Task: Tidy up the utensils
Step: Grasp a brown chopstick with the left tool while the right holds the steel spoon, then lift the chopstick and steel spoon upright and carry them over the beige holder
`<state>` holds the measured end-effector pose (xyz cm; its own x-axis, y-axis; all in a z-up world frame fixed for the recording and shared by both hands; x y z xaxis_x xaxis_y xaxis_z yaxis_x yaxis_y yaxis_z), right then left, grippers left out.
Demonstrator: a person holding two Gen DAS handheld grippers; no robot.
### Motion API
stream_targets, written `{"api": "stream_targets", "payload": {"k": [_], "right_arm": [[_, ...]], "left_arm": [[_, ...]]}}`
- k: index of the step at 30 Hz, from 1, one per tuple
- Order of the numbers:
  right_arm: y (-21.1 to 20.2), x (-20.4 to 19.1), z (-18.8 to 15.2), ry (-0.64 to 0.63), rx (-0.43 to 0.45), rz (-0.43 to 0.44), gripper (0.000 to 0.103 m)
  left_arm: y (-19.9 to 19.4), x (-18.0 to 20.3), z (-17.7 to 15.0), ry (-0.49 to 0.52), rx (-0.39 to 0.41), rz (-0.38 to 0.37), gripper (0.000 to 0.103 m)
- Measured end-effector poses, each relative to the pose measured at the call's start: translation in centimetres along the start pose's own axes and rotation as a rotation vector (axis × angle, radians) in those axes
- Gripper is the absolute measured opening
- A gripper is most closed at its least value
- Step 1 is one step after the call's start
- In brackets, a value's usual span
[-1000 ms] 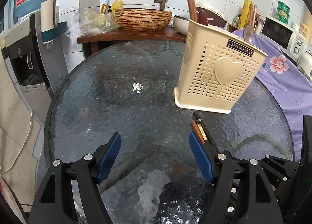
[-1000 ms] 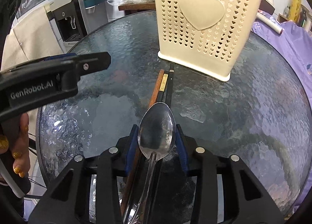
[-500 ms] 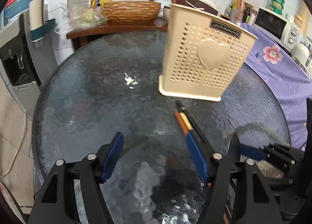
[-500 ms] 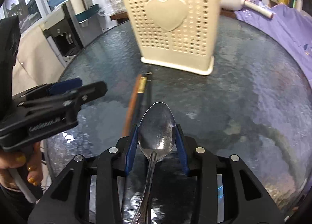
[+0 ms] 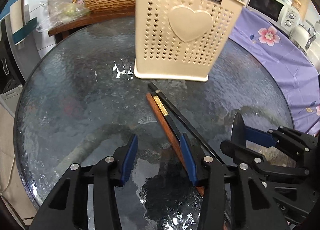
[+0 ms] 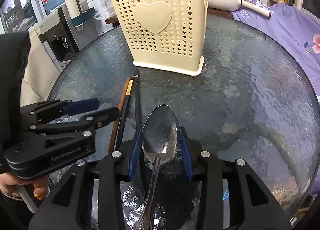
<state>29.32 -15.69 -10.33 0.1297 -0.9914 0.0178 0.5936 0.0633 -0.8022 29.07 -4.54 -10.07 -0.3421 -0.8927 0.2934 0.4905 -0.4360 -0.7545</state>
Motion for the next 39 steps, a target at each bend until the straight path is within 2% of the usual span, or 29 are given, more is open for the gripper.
{"api": "stream_targets", "payload": {"k": [6, 10, 21, 23, 25, 28, 39], "right_arm": [[-0.5, 0.0, -0.1, 0.004, 0.004, -0.003, 0.038], [-0.8, 0.3, -0.1, 0.011, 0.004, -0.009, 0.038], [-1.4, 0.5, -0.1, 0.02, -0.002, 0.001, 0.038], [-1.4, 0.7, -0.1, 0.024, -0.004, 0.002, 0.038], [-1.5, 0.9, -0.1, 0.031, -0.007, 0.007, 0.038], [-1.5, 1.1, -0.2, 0.033, -0.009, 0.006, 0.038], [-1.1, 0.9, -0.3, 0.036, -0.003, 0.017, 0.038]], "left_arm": [[0.3, 0.0, 0.0, 0.013, -0.001, 0.013, 0.039], [0.1, -0.5, 0.0, 0.017, -0.007, 0.022, 0.031], [1.1, -0.8, 1.5, 0.041, -0.032, 0.061, 0.03], [1.5, -0.7, 1.8, 0.053, -0.035, 0.073, 0.02], [1.9, -0.7, 2.2, 0.057, -0.04, 0.075, 0.015], [2.2, -0.9, 2.6, 0.06, -0.043, 0.082, 0.013], [2.6, -2.1, 3.7, 0.001, -0.038, 0.069, 0.008]]}}
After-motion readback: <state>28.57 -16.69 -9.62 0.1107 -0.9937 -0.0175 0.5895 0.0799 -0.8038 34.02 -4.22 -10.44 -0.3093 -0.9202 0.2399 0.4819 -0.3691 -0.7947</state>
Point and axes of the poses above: each gripper's, at about its wrist camera, not at the fingertips, and y roughly the way its jaws point, x to its right, z to its top, the point moved 6 cm from there along y, roughly the way its jaws point, and after that the axes turned 12 degrees about -z, right-handed, at the moved point
